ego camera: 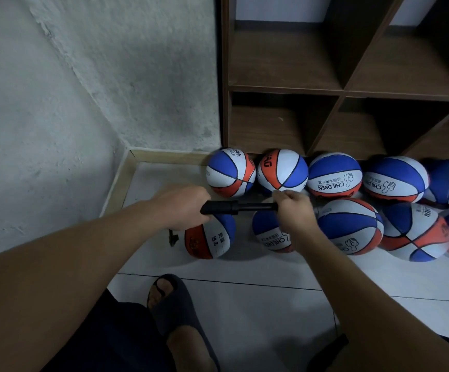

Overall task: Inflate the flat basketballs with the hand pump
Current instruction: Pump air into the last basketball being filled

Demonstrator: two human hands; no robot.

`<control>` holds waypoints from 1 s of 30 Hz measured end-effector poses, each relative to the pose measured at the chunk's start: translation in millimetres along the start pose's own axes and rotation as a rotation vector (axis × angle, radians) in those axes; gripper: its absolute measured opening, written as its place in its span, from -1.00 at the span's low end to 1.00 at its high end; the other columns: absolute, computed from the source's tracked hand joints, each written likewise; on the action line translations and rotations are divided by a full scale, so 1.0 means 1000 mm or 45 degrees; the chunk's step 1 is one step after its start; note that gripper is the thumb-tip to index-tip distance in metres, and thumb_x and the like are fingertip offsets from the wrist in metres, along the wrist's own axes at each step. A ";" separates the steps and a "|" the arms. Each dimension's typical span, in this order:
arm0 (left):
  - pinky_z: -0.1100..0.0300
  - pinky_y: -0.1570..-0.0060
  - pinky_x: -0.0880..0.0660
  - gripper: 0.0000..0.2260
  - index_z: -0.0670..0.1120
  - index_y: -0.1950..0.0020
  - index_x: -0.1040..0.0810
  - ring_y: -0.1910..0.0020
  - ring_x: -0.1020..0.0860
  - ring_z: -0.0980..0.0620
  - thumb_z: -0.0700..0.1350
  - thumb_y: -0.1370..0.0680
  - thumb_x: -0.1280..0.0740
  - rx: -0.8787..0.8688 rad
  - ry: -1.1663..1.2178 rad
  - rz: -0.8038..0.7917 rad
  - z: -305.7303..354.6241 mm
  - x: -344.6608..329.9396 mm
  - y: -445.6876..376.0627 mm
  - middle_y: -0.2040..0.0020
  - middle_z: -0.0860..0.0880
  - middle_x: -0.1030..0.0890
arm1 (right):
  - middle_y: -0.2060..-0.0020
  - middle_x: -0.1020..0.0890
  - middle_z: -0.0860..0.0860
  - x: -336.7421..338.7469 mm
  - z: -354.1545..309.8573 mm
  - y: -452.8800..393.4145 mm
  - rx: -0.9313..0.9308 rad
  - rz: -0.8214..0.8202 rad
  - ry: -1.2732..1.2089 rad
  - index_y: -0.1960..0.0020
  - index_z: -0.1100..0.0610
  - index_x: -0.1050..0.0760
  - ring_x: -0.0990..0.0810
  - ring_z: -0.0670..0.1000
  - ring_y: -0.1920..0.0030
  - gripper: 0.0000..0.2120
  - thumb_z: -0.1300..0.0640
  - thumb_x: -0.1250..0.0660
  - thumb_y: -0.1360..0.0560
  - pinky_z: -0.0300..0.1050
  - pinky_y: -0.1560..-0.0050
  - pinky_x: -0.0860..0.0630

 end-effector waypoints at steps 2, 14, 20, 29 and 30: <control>0.06 0.31 -0.51 -0.75 0.03 0.24 -0.54 0.36 -0.59 -0.01 0.11 -0.58 -0.38 0.028 0.027 0.002 -0.009 0.003 0.000 0.33 0.01 -0.61 | 0.41 -0.38 0.01 0.016 -0.003 -0.006 -0.015 0.036 -0.057 0.19 0.10 -0.47 -0.30 0.04 0.38 -0.74 0.02 -0.30 -0.63 -0.04 0.34 -0.27; 0.15 0.40 -0.31 -0.71 0.02 0.26 -0.49 0.40 -0.51 0.02 0.03 -0.65 -0.36 0.012 -0.041 0.119 0.025 0.011 0.004 0.34 0.01 -0.55 | 0.51 -0.29 -0.12 -0.025 -0.019 0.017 0.082 0.026 -0.081 0.21 0.11 -0.34 -0.27 0.00 0.38 -0.72 0.11 -0.21 -0.68 -0.05 0.30 -0.26; 0.16 0.41 -0.29 -0.66 0.03 0.29 -0.44 0.45 -0.46 0.05 0.04 -0.65 -0.37 -0.058 -0.087 0.122 0.038 0.008 0.005 0.38 0.03 -0.50 | 0.37 -0.42 -0.01 -0.046 -0.015 0.029 0.098 -0.050 -0.079 0.12 0.14 -0.46 -0.38 0.01 0.32 -0.74 0.06 -0.21 -0.71 -0.03 0.27 -0.33; 0.13 0.37 -0.40 -0.70 0.01 0.25 -0.51 0.37 -0.55 -0.01 0.08 -0.63 -0.36 -0.081 -0.107 0.089 0.031 0.006 0.004 0.33 0.02 -0.57 | 0.37 -0.43 -0.02 -0.051 -0.007 0.027 0.036 -0.144 -0.109 0.11 0.11 -0.48 -0.39 0.00 0.35 -0.75 0.04 -0.23 -0.71 -0.07 0.31 -0.35; 0.14 0.38 -0.37 -0.70 0.01 0.26 -0.50 0.38 -0.54 0.00 0.08 -0.64 -0.35 -0.075 -0.096 0.081 0.030 0.007 0.004 0.33 0.02 -0.56 | 0.39 -0.43 -0.03 -0.048 -0.008 0.025 0.026 -0.141 -0.106 0.11 0.11 -0.49 -0.39 0.00 0.37 -0.74 0.03 -0.24 -0.71 -0.07 0.32 -0.35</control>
Point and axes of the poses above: each hand's wrist, its own y-axis away from the middle knuckle, its own x-axis out of the back of the hand, z = x × y, the point moved 6 cm from there along -y, towards the middle knuckle
